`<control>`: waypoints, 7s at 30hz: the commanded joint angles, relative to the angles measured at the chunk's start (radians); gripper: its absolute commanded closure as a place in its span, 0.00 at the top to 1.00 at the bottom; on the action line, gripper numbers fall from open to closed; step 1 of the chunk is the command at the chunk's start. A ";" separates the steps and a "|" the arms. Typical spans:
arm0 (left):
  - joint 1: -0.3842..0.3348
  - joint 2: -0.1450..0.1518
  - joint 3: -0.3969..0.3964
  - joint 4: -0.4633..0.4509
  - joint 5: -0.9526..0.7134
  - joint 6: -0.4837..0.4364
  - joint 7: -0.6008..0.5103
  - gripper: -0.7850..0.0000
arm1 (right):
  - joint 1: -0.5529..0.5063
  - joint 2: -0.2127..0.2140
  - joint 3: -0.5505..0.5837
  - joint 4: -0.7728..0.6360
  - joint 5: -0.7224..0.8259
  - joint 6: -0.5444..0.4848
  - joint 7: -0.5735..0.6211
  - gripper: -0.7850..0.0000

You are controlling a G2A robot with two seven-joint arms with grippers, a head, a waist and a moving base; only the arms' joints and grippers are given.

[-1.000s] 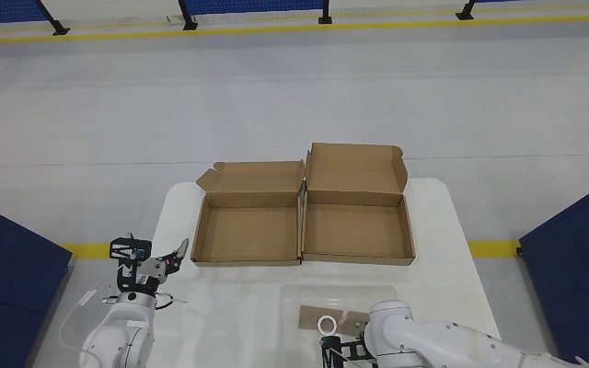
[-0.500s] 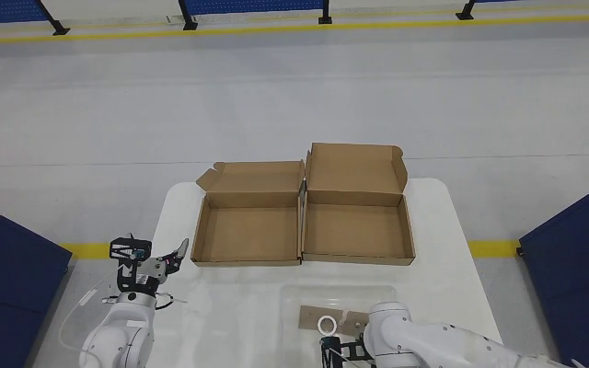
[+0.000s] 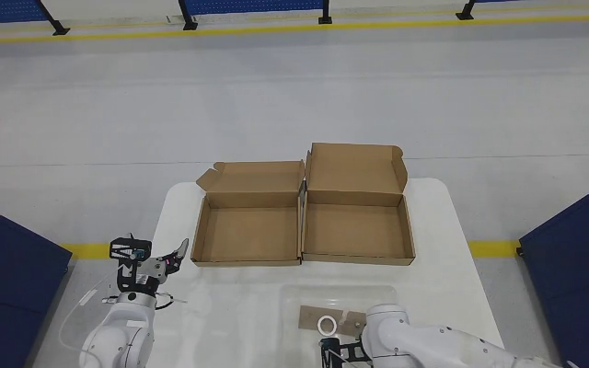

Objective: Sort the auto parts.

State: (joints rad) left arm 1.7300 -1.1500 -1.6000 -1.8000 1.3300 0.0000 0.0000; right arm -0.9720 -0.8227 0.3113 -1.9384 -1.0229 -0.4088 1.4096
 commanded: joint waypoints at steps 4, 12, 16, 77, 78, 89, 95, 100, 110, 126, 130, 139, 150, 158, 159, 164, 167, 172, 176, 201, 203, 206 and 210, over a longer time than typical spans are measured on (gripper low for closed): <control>0.000 0.000 0.000 0.000 0.000 0.000 0.000 1.00 | -0.004 -0.006 0.001 0.005 -0.010 -0.003 -0.001 0.43; 0.000 0.000 0.000 0.000 0.000 0.000 0.000 1.00 | -0.005 -0.016 -0.006 0.019 -0.021 -0.003 -0.001 0.42; 0.000 0.000 0.000 0.000 0.000 0.000 0.000 1.00 | -0.004 -0.020 -0.010 0.026 -0.026 0.001 0.003 0.33; 0.000 0.000 0.000 0.000 0.000 0.000 0.000 1.00 | -0.262 0.242 0.595 0.007 0.604 -0.378 -0.484 0.00; 0.000 0.000 0.000 0.000 0.000 0.000 0.000 1.00 | -0.274 0.248 0.607 0.014 0.620 -0.398 -0.496 0.00; 0.000 0.000 0.000 0.000 0.000 0.000 0.000 1.00 | -0.298 0.256 0.629 0.038 0.663 -0.442 -0.530 0.00; 0.000 0.000 0.000 0.000 0.000 0.000 0.000 1.00 | -0.309 0.255 0.633 0.096 0.753 -0.486 -0.591 0.00; 0.000 0.000 0.000 0.000 0.000 0.000 0.000 1.00 | -0.312 0.265 0.646 0.186 0.936 -0.604 -0.621 0.00; 0.000 0.000 0.000 0.000 0.000 0.000 0.000 1.00 | -0.312 0.275 0.637 0.159 1.327 -0.604 -0.602 0.00; 0.000 0.000 0.000 0.000 0.000 0.000 0.000 1.00 | -0.299 0.261 0.607 0.150 1.518 -0.604 -0.601 0.00; 0.000 0.000 0.000 0.000 0.000 0.000 0.000 1.00 | -0.299 0.261 0.607 0.150 1.518 -0.604 -0.601 0.00; 0.000 0.000 0.000 0.000 0.000 0.000 0.000 1.00 | -0.332 0.259 0.605 0.195 1.734 -0.603 -0.601 0.00; 0.000 0.000 0.000 0.000 0.000 0.000 0.000 1.00 | -0.326 0.267 0.589 0.146 1.924 -0.604 -0.601 0.00; 0.000 0.000 0.000 0.000 0.000 0.000 0.000 1.00 | -0.286 0.275 0.571 0.075 1.898 -0.604 -0.601 0.00; 0.000 0.000 0.000 0.000 0.000 0.000 0.000 1.00 | -0.279 0.276 0.566 0.072 1.883 -0.604 -0.601 0.00; 0.000 0.000 0.000 0.000 0.000 0.000 0.000 1.00 | -0.279 0.276 0.566 0.072 1.883 -0.604 -0.601 0.00; 0.000 0.000 0.000 0.000 0.000 0.000 0.000 1.00 | -0.279 0.276 0.566 0.072 1.883 -0.604 -0.601 0.00; 0.000 0.000 0.000 0.000 0.000 0.000 0.000 1.00 | -0.286 0.260 0.578 -0.012 1.951 -0.604 -0.602 0.00; 0.000 0.000 0.000 0.000 0.000 0.000 0.000 1.00 | -0.290 0.245 0.586 -0.056 2.017 -0.604 -0.602 0.00; 0.000 0.000 0.000 0.000 0.000 0.000 0.000 1.00 | -0.325 0.175 0.599 -0.139 2.250 -0.546 -0.586 0.00; 0.000 0.000 0.000 0.000 0.000 0.000 0.000 1.00 | -0.356 0.168 0.598 -0.145 2.321 -0.576 -0.584 0.00; 0.000 0.000 0.000 0.000 0.000 0.000 0.000 1.00 | -0.382 0.156 0.612 -0.175 2.413 -0.562 -0.561 0.00; 0.000 0.000 0.000 0.000 0.000 0.000 0.000 1.00 | -0.420 0.133 0.649 -0.203 2.524 -0.520 -0.518 0.00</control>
State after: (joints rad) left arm 1.7300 -1.1500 -1.6000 -1.8000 1.3300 0.0000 0.0000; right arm -1.3826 -0.6840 0.9503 -2.1385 1.4742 -0.9395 0.8805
